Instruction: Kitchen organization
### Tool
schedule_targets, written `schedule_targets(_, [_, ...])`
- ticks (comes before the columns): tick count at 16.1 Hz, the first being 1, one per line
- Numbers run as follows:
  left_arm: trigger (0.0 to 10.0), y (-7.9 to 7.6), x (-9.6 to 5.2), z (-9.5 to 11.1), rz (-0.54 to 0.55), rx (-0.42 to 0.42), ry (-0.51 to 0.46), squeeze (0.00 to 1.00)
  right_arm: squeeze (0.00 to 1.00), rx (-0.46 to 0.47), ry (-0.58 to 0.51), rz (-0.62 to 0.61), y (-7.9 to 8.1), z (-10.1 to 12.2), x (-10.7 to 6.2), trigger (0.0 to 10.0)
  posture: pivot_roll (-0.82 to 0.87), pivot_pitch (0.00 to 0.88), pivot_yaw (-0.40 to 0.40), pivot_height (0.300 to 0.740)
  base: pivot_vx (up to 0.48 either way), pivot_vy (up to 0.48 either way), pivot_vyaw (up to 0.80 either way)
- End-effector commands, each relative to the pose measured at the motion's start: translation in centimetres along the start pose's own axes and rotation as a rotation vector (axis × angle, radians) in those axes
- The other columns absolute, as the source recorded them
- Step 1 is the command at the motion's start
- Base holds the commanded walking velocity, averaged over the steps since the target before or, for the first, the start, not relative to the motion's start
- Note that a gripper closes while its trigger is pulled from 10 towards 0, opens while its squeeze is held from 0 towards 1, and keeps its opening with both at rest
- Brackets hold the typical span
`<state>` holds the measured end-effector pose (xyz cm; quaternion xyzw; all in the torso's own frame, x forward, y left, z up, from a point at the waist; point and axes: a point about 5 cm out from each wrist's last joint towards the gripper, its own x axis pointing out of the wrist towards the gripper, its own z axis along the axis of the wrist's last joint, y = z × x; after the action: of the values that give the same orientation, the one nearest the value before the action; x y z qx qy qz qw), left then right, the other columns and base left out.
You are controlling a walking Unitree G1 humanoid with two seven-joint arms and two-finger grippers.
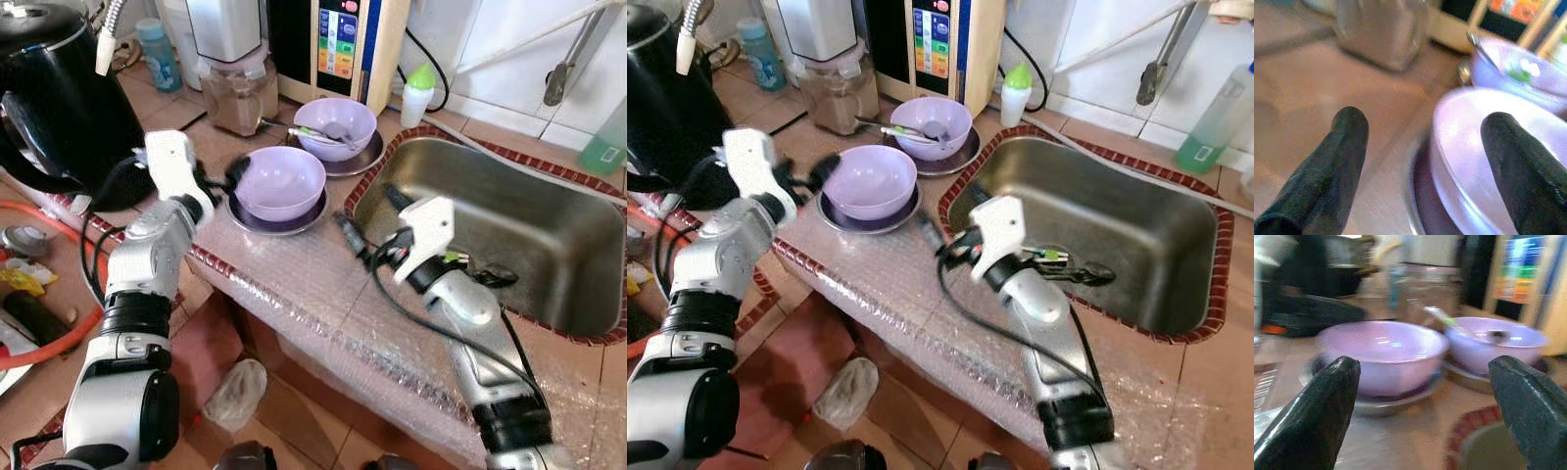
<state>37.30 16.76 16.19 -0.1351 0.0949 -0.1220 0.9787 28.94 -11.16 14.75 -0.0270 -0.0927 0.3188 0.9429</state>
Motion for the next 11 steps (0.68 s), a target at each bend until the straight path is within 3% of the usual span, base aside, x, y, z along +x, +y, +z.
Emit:
schedule_targets(1, [0.0,-0.5,0.2,-0.5,-0.032,-0.042,0.050,0.00,0.00,0.002,0.009,0.069,0.8,0.3,0.0,10.0,-0.07,0.006,0.049,0.740,0.000,0.000,0.00])
schedule_targets(7, [0.0,-0.8,-0.5,-1.6,-0.146,-0.010,0.164,0.00,0.00,-0.041,0.083,0.139,1.6,-0.6,-0.6,10.0,-0.08,0.014,0.049,0.740,0.000,0.000,0.00])
schedule_targets(9, [0.0,-0.4,-1.3,-2.4,-0.175,0.024,0.235,0.00,0.00,-0.071,0.112,0.181,2.1,-0.8,-0.8,10.0,-0.07,0.016,0.050,0.740,0.000,0.000,0.00])
schedule_targets(11, [0.0,-0.1,-1.6,-2.4,-0.171,0.027,0.237,0.00,0.00,-0.073,0.113,0.178,2.2,-0.9,-0.8,10.0,-0.07,0.016,0.050,0.740,0.000,0.000,0.00])
